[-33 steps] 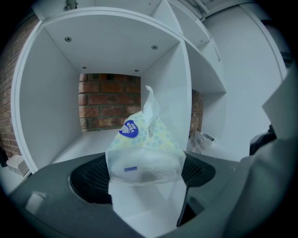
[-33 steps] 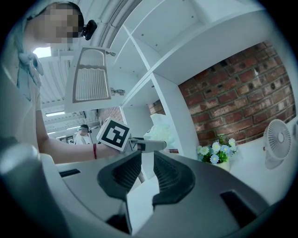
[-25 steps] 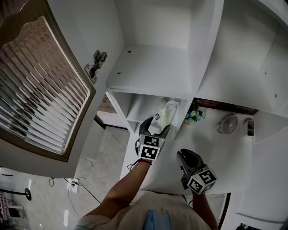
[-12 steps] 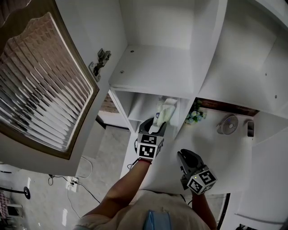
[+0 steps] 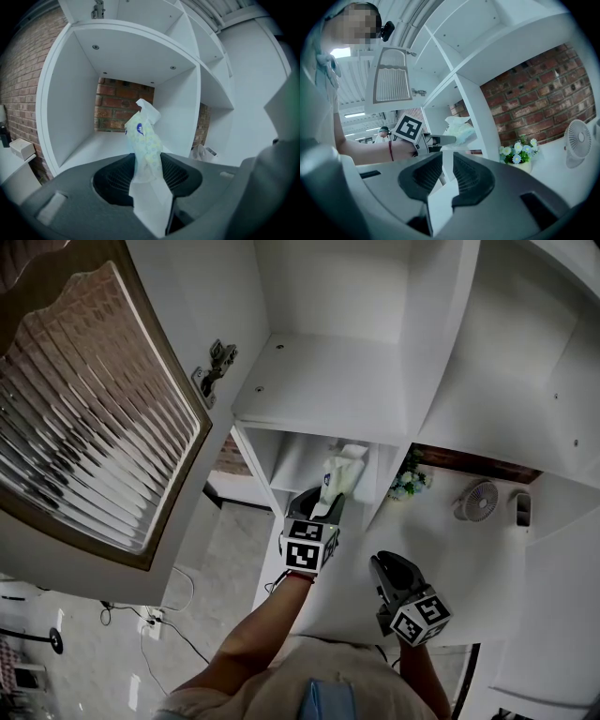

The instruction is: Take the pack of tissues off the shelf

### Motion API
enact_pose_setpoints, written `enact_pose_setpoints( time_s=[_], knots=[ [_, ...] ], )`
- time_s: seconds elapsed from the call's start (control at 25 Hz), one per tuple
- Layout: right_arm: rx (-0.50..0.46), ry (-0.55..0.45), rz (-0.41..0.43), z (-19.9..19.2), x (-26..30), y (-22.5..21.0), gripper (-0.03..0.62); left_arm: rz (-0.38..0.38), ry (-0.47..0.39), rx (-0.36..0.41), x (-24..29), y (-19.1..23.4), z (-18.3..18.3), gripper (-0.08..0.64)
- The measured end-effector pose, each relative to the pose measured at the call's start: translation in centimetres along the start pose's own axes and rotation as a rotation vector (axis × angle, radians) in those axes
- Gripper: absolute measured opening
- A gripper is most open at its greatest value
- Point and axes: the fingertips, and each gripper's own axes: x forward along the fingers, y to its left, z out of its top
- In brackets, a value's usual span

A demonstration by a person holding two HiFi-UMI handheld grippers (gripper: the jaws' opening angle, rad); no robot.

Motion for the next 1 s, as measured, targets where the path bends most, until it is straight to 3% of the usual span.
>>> enact_pose_setpoints(
  time_s=[1.0],
  knots=[
    [-0.004, -0.008, -0.006, -0.4, 0.2, 1.6, 0.078, -0.048, -0.038, -0.019, -4.6, -1.1, -0.3, 0.176]
  ],
)
